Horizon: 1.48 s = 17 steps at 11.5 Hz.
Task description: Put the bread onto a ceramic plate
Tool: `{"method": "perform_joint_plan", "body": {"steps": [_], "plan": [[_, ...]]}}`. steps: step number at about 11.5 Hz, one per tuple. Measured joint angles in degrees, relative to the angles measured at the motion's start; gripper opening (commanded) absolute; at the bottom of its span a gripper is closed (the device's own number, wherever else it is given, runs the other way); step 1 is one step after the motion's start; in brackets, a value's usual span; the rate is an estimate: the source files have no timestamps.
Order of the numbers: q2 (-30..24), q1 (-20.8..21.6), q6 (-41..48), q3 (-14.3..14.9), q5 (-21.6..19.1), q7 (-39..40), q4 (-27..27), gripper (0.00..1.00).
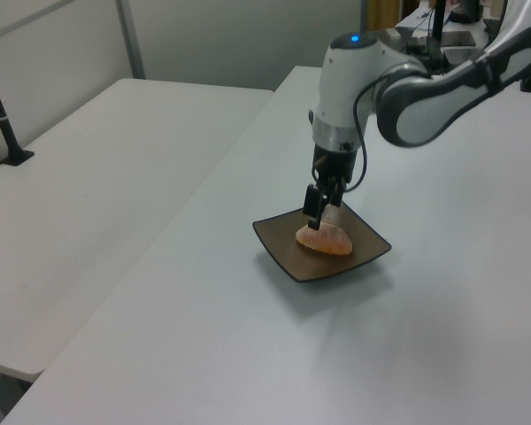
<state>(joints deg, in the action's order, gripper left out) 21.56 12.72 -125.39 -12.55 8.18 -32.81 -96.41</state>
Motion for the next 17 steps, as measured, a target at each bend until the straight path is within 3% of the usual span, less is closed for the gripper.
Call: {"method": "perform_joint_plan", "body": {"steps": [2, 4, 7, 11, 14, 17], "plan": [[-3.4, -0.6, 8.8, 0.0, 0.0, 1.9, 2.1, 1.0], [-7.6, -1.3, 19.6, 0.7, 0.0, 8.8, 2.5, 1.0], [-11.6, -1.8, 29.5, 5.3, -0.2, 18.1, 2.4, 1.0], [-18.3, -3.2, 29.9, 11.2, -6.0, 20.2, 1.8, 1.0], [-19.9, -6.8, 28.6, 12.0, -8.0, 21.3, 0.8, 1.0], [-19.4, -7.5, 26.8, 12.0, -8.0, 21.3, -0.6, 1.0]]}}
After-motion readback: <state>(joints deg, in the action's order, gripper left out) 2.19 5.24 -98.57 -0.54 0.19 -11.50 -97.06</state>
